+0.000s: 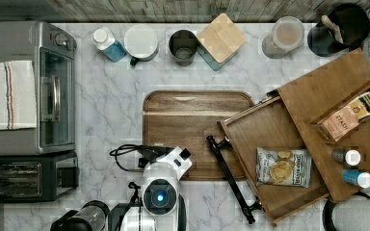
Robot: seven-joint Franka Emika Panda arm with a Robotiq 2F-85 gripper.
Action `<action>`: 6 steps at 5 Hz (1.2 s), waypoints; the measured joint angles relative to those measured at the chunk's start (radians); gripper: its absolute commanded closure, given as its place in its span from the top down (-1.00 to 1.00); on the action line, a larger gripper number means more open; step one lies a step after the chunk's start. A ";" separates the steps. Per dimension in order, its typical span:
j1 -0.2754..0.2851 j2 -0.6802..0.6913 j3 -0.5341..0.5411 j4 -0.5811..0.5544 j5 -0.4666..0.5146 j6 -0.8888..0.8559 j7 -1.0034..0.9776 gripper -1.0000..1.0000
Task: Close the drawer.
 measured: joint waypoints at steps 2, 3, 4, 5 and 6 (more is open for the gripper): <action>0.002 0.000 0.001 0.002 0.001 0.000 0.000 -1.00; -0.001 -0.006 0.003 0.002 0.000 -0.006 0.000 -1.00; 0.002 -0.018 0.000 0.000 0.000 0.001 0.000 -1.00; 0.002 -0.022 0.000 0.000 0.000 0.000 0.000 -1.00; -0.002 -0.021 -0.002 0.000 0.002 0.000 0.000 -1.00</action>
